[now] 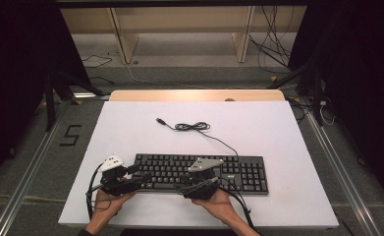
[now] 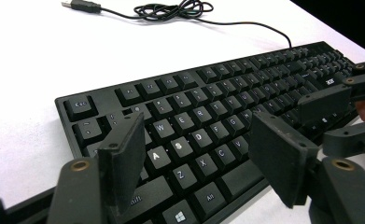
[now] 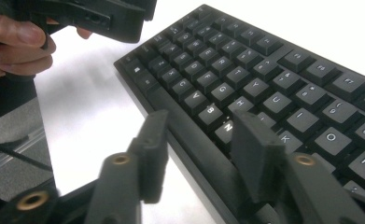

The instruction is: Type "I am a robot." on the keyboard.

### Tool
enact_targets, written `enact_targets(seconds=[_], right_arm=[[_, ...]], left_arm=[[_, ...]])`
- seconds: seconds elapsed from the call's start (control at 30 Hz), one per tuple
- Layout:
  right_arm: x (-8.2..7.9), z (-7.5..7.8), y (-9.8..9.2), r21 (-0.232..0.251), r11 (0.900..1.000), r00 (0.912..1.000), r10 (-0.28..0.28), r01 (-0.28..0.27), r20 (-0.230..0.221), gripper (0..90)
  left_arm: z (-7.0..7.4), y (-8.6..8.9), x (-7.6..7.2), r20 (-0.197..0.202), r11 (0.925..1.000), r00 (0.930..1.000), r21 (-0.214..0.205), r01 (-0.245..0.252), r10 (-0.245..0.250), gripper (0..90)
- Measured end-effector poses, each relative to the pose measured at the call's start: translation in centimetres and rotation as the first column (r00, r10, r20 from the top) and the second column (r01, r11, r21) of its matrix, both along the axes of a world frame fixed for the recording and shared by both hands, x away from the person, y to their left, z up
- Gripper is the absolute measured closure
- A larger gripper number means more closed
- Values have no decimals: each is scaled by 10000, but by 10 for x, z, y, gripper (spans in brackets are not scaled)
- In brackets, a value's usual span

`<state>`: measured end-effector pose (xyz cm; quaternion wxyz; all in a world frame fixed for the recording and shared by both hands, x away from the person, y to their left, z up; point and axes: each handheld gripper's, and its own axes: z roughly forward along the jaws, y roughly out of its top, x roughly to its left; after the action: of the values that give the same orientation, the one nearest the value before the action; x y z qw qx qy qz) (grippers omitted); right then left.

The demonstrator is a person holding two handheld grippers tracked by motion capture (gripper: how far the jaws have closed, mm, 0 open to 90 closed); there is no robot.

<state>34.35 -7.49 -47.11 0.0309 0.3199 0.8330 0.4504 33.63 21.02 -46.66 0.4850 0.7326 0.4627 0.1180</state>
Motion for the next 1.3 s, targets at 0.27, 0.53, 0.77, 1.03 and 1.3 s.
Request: enact_targets(seconds=[0.27,0.53,0.77,1.03,1.3], right_arm=[[1,-4,4,-261,9996,9999,122,-123,-22,753],[1,-6,6,-370,9990,9996,242,-248,-164,881],[2,-8,9,-476,9985,9994,256,-268,-244,900],[2,-11,11,-621,9977,9993,270,-287,-268,900],[4,-12,12,-679,9976,9996,149,-166,-256,900]], left_arm=[[1,0,-2,95,9999,10000,-101,18,-17,340],[3,0,-4,221,9997,9997,-219,79,-74,319],[4,-1,-6,326,9996,9994,-254,125,-117,306],[5,-1,-8,518,9993,9985,-302,209,-193,290],[6,-1,-9,546,9992,9983,-329,208,-189,287]])
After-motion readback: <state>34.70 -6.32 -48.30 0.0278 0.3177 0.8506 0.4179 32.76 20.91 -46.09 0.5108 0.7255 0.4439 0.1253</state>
